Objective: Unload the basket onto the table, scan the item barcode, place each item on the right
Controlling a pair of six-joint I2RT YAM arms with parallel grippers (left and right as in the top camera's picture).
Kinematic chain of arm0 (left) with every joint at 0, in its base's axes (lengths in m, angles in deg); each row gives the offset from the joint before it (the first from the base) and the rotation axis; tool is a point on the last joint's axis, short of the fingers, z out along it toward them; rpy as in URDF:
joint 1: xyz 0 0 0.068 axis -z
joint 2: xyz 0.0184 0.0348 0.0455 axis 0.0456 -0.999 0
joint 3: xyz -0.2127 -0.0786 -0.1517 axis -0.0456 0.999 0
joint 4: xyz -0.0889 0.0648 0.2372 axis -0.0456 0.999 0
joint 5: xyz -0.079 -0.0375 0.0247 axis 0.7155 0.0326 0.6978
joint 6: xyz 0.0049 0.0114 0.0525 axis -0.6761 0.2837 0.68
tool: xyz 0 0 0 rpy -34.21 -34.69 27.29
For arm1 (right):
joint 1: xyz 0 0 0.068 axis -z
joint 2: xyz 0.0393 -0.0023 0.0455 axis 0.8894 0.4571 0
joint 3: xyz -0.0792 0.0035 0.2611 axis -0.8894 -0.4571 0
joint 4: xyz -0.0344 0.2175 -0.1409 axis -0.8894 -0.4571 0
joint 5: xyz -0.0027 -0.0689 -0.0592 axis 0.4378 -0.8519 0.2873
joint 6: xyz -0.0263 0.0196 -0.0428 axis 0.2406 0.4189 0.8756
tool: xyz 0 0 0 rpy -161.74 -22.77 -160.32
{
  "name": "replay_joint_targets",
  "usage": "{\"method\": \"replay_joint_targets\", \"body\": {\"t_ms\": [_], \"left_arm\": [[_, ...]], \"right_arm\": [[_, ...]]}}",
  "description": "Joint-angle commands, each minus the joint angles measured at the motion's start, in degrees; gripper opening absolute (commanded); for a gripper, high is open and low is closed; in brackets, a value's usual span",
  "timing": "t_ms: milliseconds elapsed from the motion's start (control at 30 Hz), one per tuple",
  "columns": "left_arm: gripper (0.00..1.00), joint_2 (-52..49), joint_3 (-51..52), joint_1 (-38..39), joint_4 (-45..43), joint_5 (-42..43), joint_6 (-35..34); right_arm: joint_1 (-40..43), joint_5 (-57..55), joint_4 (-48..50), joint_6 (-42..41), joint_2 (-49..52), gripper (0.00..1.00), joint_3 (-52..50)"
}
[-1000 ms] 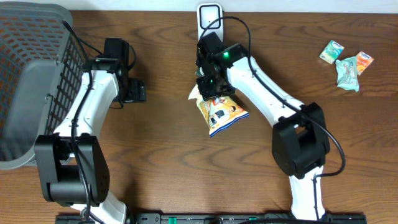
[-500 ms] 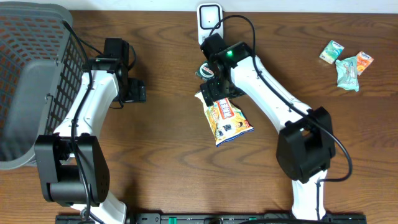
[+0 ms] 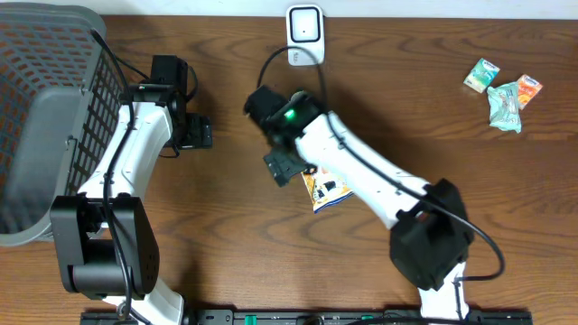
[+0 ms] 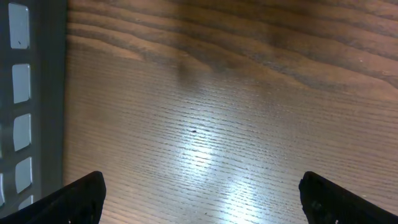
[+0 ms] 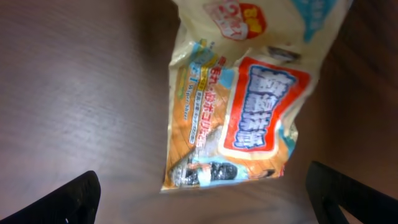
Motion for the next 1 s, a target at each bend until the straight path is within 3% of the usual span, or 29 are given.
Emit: {"method": "replay_joint_targets", "body": {"t_ms": [0, 200, 333, 400, 467, 500, 533, 600, 800, 967], "left_arm": [[0.98, 0.0, 0.2, 0.0, 0.2, -0.4, 0.3], [0.98, 0.0, 0.2, 0.0, 0.2, -0.4, 0.3], [0.98, 0.0, 0.2, 0.0, 0.2, -0.4, 0.3], [0.98, 0.0, 0.2, 0.0, 0.2, -0.4, 0.3], [0.98, 0.0, 0.2, 0.0, 0.2, -0.4, 0.3], [0.98, 0.0, 0.2, 0.0, 0.2, -0.4, 0.3], [0.98, 0.0, 0.2, 0.0, 0.2, -0.4, 0.3], [0.98, 0.0, 0.2, 0.0, 0.2, -0.4, 0.3], [0.98, 0.0, 0.2, 0.0, 0.2, -0.4, 0.3], [0.98, 0.0, 0.2, 0.0, 0.2, -0.4, 0.3]], "right_arm": [[-2.0, -11.8, 1.7, -6.3, 3.2, 0.99, -3.5], [-2.4, -13.3, 9.6, -6.7, 3.7, 0.99, -10.7], [-2.6, -15.3, 12.9, -6.7, 3.7, 0.94, -14.8], [-2.6, -15.2, 15.4, -6.6, 3.7, 0.84, -17.2], [-2.5, -15.2, 17.2, -6.6, 3.7, 0.59, -18.9], [-2.5, -15.2, 17.4, -6.6, 3.7, 0.43, -19.2], [-2.5, -14.7, 17.4, -6.6, 3.7, 0.18, -19.2], [-2.4, -13.8, 16.9, -6.6, 3.6, 0.01, -18.4], [1.1, -4.2, 9.8, -3.8, 2.5, 0.01, -10.0], [9.5, 26.0, 3.7, 14.9, -0.7, 0.01, -0.2]]}}
